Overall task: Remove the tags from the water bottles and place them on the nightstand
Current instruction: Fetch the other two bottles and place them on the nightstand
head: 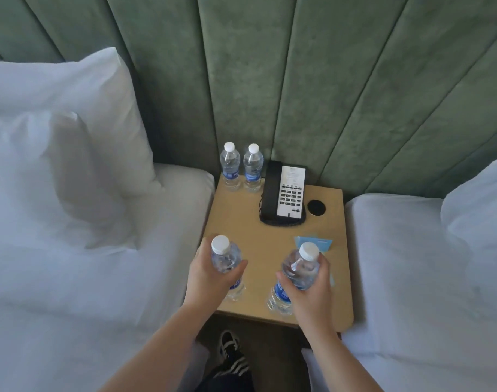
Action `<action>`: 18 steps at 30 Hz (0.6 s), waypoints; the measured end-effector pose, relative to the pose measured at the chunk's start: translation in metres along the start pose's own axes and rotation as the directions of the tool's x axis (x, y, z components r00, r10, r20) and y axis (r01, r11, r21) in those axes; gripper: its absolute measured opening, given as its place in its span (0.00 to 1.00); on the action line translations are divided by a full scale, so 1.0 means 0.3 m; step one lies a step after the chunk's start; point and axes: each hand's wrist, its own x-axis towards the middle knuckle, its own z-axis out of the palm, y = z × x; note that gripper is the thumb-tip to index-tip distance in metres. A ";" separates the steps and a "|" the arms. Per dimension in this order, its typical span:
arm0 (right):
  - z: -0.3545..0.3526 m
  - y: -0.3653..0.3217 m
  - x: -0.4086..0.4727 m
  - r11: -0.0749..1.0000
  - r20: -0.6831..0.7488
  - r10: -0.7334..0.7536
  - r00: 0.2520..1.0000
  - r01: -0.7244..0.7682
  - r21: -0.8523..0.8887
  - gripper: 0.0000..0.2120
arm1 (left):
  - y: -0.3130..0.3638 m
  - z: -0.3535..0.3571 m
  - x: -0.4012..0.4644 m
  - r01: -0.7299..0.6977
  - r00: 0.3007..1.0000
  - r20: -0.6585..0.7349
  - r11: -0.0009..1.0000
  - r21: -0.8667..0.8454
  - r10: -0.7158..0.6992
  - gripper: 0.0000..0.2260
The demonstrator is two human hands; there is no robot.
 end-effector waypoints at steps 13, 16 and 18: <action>0.485 0.049 0.608 0.996 0.250 0.043 0.967 -0.022 -0.086 0.34 | -0.214 0.128 0.697 0.079 0.994 0.077 0.996 0.046 -0.083 0.26; 0.547 0.100 0.676 0.995 0.242 0.038 0.969 -0.015 -0.096 0.33 | -0.271 0.158 0.775 0.070 0.994 0.081 0.995 0.066 -0.075 0.25; 0.574 0.125 0.699 0.996 0.234 0.029 0.972 -0.009 -0.087 0.32 | -0.299 0.168 0.813 0.074 0.995 0.067 0.996 0.047 -0.077 0.25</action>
